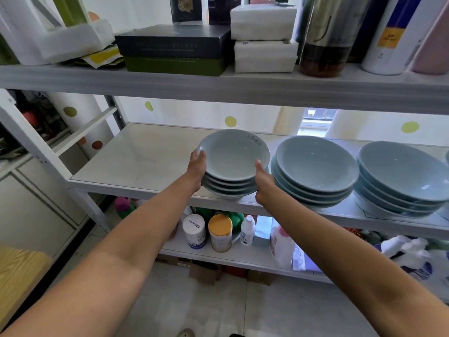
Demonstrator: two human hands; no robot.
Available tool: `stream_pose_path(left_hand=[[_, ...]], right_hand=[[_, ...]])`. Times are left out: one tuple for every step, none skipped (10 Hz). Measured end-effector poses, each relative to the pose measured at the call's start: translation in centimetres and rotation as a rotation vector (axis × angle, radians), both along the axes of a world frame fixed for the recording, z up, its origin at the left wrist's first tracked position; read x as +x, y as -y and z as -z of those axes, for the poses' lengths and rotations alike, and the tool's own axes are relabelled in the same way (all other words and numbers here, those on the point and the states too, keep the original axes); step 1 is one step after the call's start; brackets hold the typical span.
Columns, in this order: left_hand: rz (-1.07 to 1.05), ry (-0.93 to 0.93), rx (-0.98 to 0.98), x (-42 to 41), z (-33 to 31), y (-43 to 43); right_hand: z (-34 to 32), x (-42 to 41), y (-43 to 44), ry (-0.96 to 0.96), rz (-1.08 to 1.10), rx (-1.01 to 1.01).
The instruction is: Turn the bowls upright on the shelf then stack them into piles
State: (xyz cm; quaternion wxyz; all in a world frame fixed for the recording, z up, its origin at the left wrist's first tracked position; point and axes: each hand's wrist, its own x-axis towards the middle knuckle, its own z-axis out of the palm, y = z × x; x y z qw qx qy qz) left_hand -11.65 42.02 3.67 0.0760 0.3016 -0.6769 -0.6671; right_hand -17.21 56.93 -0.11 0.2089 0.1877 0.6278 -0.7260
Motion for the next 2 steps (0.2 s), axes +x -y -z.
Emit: stream_pose_path(left_hand=[[0.011,0.145,-0.266,-0.47,0.4,0.42],[-0.031,0.149,-0.575,0.04,-0.44,1.06]], right_hand=[[-0.79,0.16,0.66,-0.024,-0.082,0.238],[-1.57,-0.6,1.64,-0.063,-0.136,0.38]])
